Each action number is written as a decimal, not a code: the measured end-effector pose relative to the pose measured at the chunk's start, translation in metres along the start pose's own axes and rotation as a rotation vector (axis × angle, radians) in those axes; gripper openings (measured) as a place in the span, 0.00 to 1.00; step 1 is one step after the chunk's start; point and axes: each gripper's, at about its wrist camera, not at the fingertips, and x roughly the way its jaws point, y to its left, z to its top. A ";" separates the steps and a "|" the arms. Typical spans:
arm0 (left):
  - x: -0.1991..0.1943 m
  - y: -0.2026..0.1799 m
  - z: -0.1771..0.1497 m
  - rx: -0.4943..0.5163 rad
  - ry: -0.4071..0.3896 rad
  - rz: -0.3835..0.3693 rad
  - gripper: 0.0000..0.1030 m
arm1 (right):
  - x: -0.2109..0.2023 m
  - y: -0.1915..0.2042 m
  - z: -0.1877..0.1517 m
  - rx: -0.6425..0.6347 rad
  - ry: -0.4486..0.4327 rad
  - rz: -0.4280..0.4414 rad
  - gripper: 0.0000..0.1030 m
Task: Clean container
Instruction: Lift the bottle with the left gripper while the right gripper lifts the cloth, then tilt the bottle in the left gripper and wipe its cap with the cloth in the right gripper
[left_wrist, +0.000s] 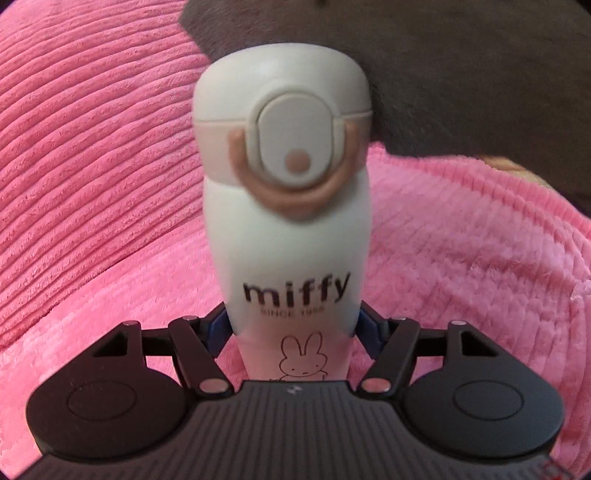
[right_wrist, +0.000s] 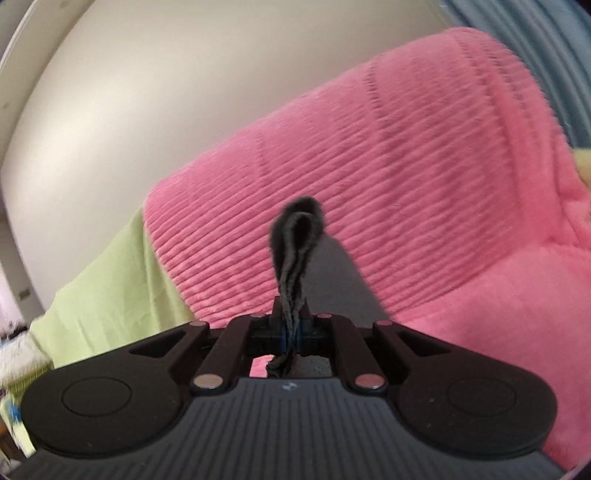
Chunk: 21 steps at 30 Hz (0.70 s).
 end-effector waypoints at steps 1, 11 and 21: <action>0.000 -0.001 0.000 0.001 -0.004 0.002 0.67 | 0.006 0.002 0.003 -0.013 0.019 0.003 0.05; 0.007 -0.007 -0.007 0.029 -0.054 0.018 0.67 | 0.047 -0.011 0.022 0.000 0.159 -0.066 0.03; -0.003 -0.018 -0.006 0.145 -0.052 0.012 0.66 | 0.044 -0.037 0.027 0.065 0.130 -0.141 0.03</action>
